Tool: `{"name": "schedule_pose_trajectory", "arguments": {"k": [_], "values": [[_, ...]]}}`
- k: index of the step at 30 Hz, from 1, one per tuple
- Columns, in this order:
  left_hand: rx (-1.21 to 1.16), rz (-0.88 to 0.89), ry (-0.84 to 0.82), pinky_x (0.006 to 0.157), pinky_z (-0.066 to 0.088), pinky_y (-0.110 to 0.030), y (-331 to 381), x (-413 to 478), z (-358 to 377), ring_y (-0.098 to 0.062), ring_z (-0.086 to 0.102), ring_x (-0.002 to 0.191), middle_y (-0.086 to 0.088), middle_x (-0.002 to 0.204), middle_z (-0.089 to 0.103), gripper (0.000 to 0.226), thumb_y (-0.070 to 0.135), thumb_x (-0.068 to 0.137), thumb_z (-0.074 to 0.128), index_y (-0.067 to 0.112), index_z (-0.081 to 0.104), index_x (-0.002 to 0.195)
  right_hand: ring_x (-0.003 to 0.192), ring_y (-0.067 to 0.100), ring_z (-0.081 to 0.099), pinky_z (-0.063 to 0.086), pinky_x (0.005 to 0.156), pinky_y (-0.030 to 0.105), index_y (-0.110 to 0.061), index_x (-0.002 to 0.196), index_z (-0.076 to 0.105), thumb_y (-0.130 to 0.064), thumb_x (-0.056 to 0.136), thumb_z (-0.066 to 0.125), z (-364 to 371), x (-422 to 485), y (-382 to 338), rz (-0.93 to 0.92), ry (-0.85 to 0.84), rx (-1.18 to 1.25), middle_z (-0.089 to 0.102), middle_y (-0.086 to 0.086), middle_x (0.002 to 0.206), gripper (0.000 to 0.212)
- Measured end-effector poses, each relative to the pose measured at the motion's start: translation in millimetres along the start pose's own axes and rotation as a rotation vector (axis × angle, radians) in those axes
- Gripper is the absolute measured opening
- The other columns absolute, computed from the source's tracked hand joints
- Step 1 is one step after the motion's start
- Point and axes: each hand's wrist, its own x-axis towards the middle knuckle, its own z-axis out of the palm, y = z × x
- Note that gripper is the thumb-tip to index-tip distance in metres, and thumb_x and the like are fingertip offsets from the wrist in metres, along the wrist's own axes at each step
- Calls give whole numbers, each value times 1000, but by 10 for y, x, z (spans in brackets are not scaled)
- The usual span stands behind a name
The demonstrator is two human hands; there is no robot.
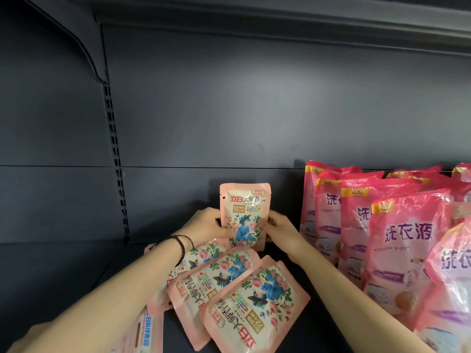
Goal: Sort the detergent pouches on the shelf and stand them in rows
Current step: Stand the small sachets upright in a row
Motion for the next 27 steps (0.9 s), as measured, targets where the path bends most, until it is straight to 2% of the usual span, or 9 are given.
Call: {"name": "schedule_pose_trajectory", "arguments": {"k": [3,7,13,16,20,22,23,25,27], "values": [[35,-17,22,83,57,-31,24,20,2,-7,69,86,3,100,74,23,17,78,75,20,73,101,102,16,66,57,86,38,-15,106,64,-6,93,57,-27,19,-11,2,22,-115,70,1,109,18],[69,-30,117,82,58,-39,135,152,85,-15,69,91,-1,104,73,20,18,85,69,13,73,104,105,20,64,55,82,32,-8,106,64,-3,94,53,-51,125,-73,-23,198,-227,68,7,112,17],[178,-81,151,63,53,-31,140,310,188,-17,66,76,-2,91,72,14,23,88,66,11,72,86,108,23,63,55,90,43,-8,115,61,-8,96,50,-89,183,-9,68,186,-235,66,9,119,22],[177,-57,113,61,51,-28,100,315,181,-19,67,79,-2,92,72,18,27,88,66,10,72,86,95,21,64,55,79,36,-8,106,63,-18,95,54,-152,170,-34,131,161,-437,67,8,105,17],[379,-21,18,70,57,-35,111,175,-22,-19,67,82,-1,93,71,29,39,88,62,12,72,94,66,14,55,41,55,25,-14,83,53,-29,92,59,-281,24,-319,199,-96,-984,54,-2,73,18],[579,53,-7,63,51,-29,140,25,-247,-12,62,81,8,93,66,28,44,89,58,21,68,102,57,11,52,40,50,23,-16,84,53,-30,93,57,-286,-75,-547,196,-234,-1099,53,-3,70,17],[668,92,-54,60,46,-25,156,-66,-379,-9,59,80,13,91,63,27,47,89,56,27,66,103,57,11,52,41,50,22,-17,91,55,-31,93,57,-272,-115,-668,173,-298,-1142,54,-3,72,15],[832,143,-165,59,43,-24,179,-262,-634,-4,56,78,19,85,58,25,52,89,52,34,64,102,63,14,55,43,54,21,-10,109,60,-32,94,56,-196,-147,-899,87,-440,-1244,57,-1,78,27],[936,152,-209,64,47,-25,171,-447,-831,-3,57,79,21,83,59,28,56,89,49,35,64,99,82,19,61,47,70,25,-7,120,61,-36,95,52,-69,-163,-1088,-11,-552,-1321,64,4,96,39]]}}
